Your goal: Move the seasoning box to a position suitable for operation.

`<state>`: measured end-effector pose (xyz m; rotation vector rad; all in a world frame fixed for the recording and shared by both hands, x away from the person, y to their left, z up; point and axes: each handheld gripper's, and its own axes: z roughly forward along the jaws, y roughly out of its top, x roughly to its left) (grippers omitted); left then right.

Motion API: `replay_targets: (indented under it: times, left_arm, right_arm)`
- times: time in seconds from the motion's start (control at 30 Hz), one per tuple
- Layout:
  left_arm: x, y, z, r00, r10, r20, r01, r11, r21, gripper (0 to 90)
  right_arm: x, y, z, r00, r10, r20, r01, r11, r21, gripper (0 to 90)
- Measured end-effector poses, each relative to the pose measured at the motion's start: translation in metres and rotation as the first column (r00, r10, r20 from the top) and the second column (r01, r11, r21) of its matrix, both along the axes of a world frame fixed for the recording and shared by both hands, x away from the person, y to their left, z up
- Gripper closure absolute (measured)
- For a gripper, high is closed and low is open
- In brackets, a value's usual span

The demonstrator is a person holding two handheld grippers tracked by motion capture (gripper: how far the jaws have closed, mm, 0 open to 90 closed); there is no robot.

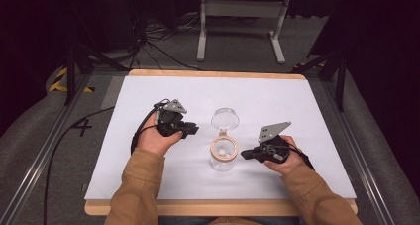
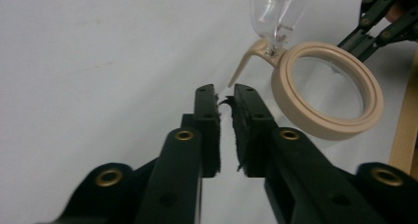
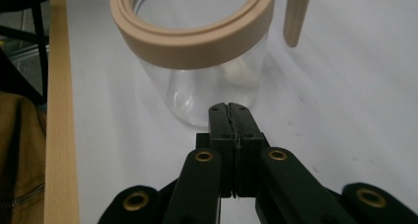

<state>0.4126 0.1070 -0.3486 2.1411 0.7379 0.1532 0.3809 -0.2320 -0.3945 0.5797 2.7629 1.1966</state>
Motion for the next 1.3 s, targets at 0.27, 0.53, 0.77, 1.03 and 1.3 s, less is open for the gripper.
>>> replay_targets:
  times: [0.27, 0.53, 0.77, 1.03, 1.3]
  left_arm:
    - [0.012, -0.001, -0.007, 0.9964, 0.075, 0.041, -0.071, 0.9932, -0.092, 89.9]
    - [0.020, -0.014, -0.012, 0.9912, 0.101, 0.085, -0.087, 0.9849, -0.149, 89.7]
    - [0.026, -0.018, -0.013, 0.9901, 0.095, 0.103, -0.074, 0.9792, -0.189, 89.7]
    - [0.026, -0.028, -0.014, 0.9909, 0.070, 0.115, -0.046, 0.9777, -0.205, 89.7]
    - [0.024, -0.032, -0.014, 0.9928, 0.030, 0.116, -0.007, 0.9798, -0.200, 89.4]
  right_arm:
    - [-0.005, -0.008, 0.021, 0.9993, -0.029, 0.024, 0.027, 0.9952, 0.095, 89.9]
    - [-0.016, 0.004, 0.038, 0.9981, -0.024, 0.057, 0.013, 0.9819, 0.189, 89.9]
    - [-0.017, 0.021, 0.043, 0.9978, -0.012, 0.065, -0.002, 0.9780, 0.209, 89.9]
    - [-0.016, 0.032, 0.043, 0.9983, -0.025, 0.052, 0.011, 0.9687, 0.248, 89.9]
    - [-0.011, 0.033, 0.043, 0.9957, -0.072, 0.059, 0.051, 0.9555, 0.290, 89.9]
